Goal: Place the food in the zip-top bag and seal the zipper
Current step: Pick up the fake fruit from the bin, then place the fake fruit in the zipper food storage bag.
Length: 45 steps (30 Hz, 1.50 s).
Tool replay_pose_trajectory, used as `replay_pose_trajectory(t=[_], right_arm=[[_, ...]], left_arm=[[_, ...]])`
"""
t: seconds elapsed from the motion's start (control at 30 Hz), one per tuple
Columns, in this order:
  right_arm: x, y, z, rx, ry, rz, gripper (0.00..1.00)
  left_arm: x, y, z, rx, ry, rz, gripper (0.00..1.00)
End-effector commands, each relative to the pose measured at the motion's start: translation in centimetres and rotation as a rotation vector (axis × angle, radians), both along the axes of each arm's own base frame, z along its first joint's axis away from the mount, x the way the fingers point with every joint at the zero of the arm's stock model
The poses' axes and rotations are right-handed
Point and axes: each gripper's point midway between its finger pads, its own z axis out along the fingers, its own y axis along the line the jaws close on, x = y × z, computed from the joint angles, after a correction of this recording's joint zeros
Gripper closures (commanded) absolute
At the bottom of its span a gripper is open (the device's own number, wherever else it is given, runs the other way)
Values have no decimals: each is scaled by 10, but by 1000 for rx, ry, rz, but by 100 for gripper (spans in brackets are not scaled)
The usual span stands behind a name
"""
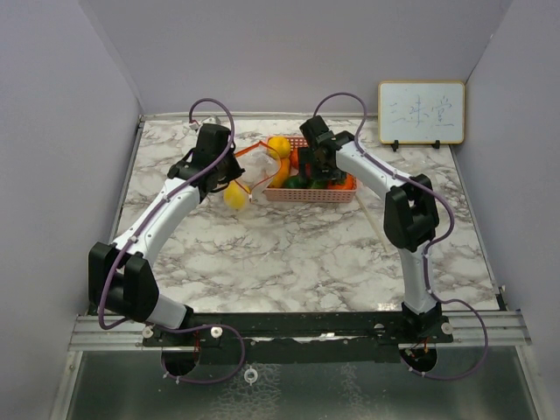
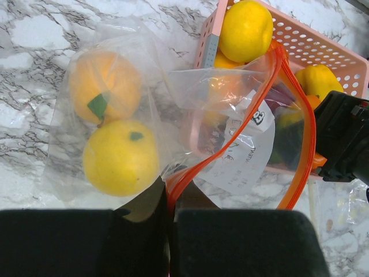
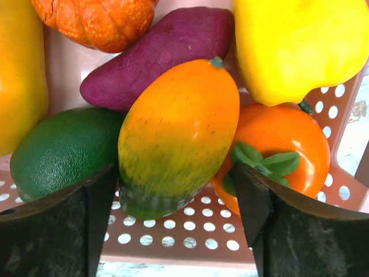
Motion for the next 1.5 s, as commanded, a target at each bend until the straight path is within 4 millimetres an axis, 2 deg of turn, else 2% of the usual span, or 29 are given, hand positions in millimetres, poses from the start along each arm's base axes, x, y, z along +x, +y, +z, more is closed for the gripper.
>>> replay_pose_trajectory(t=[0.0, 0.03, 0.1, 0.23, 0.27, 0.37, 0.43, 0.47, 0.67, 0.77, 0.83, 0.93, 1.07, 1.17, 1.3, 1.47], right_arm=[[23, -7, -4, -59, -91, -15, 28], [25, -8, -4, -65, -99, -17, 36], [28, -9, 1, -71, -119, -15, 44], [32, -8, 23, -54, -173, -3, 76], [32, -8, 30, -48, -184, -3, 79], [30, -6, 58, -11, -215, 4, 83], [27, 4, 83, 56, -245, 42, 83], [25, 10, 103, 105, -274, 67, 83], [2, 62, 192, 434, -410, 296, 83], [-9, 87, 227, 585, -457, 395, 83], [-17, 103, 240, 653, -482, 454, 83], [-28, 128, 235, 706, -475, 508, 83], [-37, 159, 216, 762, -427, 523, 81], [-49, 181, 200, 740, -395, 524, 81], [-60, 183, 188, 654, -399, 485, 77], [-57, 162, 171, 536, -392, 400, 63]], left_arm=[[-7, 1, 9, -20, -21, -14, 100], [-8, 1, 9, -21, -20, -16, 100], [-9, 1, 8, -20, -18, -15, 100], [-9, 1, 8, -22, -17, -16, 100], [-10, 1, 7, -20, -16, -16, 100], [-10, 2, 8, -19, -19, -15, 100], [-9, 2, 7, -17, -18, -13, 100], [-9, 2, 7, -16, -19, -14, 100], [-6, 1, 9, -18, -24, -16, 100], [-5, 1, 9, -17, -24, -16, 100], [-4, 0, 9, -20, -24, -19, 100], [-2, -3, 10, -27, -26, -25, 100], [-1, -5, 11, -34, -26, -29, 100], [0, -5, 10, -36, -25, -30, 100], [1, -4, 13, -32, -34, -27, 100], [4, -6, 15, -32, -41, -33, 100]])
